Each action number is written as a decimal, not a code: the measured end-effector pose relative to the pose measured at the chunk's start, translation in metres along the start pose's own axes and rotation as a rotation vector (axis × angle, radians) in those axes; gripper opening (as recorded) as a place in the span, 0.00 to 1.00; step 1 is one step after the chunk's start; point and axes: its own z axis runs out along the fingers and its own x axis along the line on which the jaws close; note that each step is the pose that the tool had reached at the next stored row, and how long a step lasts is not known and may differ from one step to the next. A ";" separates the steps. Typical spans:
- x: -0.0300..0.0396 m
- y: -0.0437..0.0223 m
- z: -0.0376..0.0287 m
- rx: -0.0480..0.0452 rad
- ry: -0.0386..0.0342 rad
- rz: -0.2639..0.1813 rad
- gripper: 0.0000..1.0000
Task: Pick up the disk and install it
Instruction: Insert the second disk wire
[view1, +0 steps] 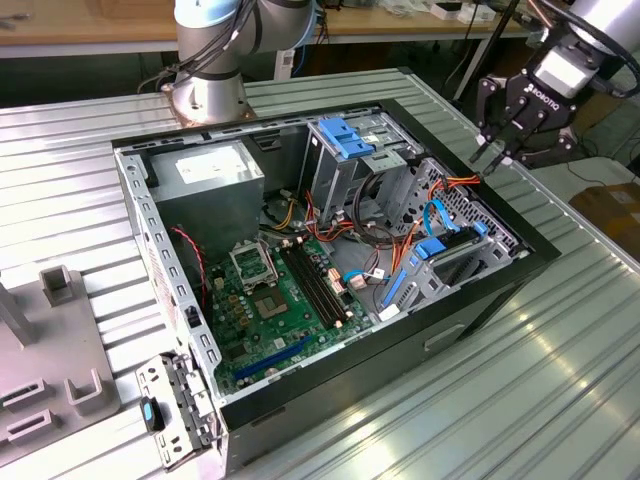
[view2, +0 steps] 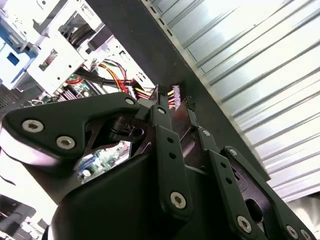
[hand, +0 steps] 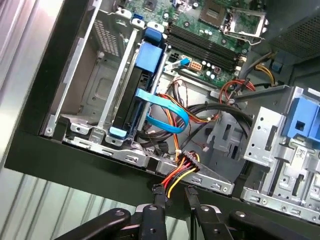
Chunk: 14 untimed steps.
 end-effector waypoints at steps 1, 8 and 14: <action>0.0009 -0.0023 0.0002 -0.0027 0.0002 -0.020 0.29; 0.0042 -0.0095 0.0036 -0.0275 0.0036 -0.198 0.29; 0.0047 -0.0096 0.0075 -0.0463 0.0088 -0.367 0.29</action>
